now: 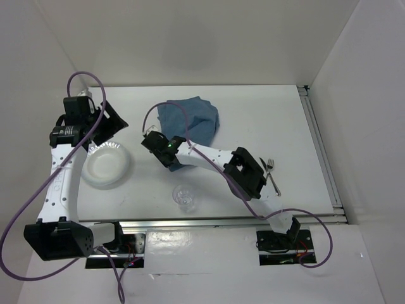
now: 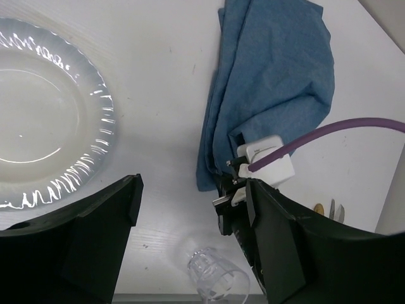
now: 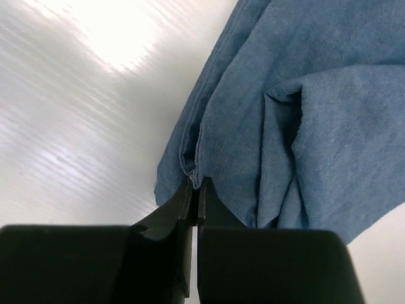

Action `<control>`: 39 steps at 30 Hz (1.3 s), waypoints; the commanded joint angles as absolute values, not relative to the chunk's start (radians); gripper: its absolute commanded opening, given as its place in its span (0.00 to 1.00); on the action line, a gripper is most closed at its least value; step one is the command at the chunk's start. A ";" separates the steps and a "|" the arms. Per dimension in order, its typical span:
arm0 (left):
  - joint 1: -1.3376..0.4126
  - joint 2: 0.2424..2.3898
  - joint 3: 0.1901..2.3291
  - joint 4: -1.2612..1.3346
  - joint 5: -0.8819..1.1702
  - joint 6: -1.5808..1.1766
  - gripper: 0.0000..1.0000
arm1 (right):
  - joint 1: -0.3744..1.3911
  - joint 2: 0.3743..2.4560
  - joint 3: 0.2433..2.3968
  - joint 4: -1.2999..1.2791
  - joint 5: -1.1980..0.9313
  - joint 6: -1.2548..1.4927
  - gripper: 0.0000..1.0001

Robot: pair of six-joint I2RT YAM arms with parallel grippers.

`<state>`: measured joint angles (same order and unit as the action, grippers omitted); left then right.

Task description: Set the dinner table for one person

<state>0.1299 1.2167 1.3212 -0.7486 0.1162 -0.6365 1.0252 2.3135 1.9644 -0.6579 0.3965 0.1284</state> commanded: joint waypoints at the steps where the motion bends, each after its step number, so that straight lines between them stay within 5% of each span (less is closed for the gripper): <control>1: 0.137 1.233 1.304 -0.723 0.198 -0.637 0.83 | 1.010 2.224 2.022 -0.634 0.319 0.178 0.00; 10: 0.089 1.262 1.072 -0.624 0.324 -0.690 0.80 | 0.756 2.025 1.922 -0.519 -0.089 0.331 0.00; 24: -0.141 1.437 0.919 -0.444 0.446 -0.903 0.86 | 0.595 1.931 1.744 -0.399 -0.261 0.497 0.00; 39: -0.190 1.560 0.782 -0.222 0.473 -1.212 0.92 | 0.568 1.922 1.713 -0.377 -0.288 0.515 0.00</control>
<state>-0.1913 1.5414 0.7738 -0.2810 0.4839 -1.1454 0.5751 1.9865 1.7191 -0.4290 -0.2707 0.5045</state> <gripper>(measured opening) 0.920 0.035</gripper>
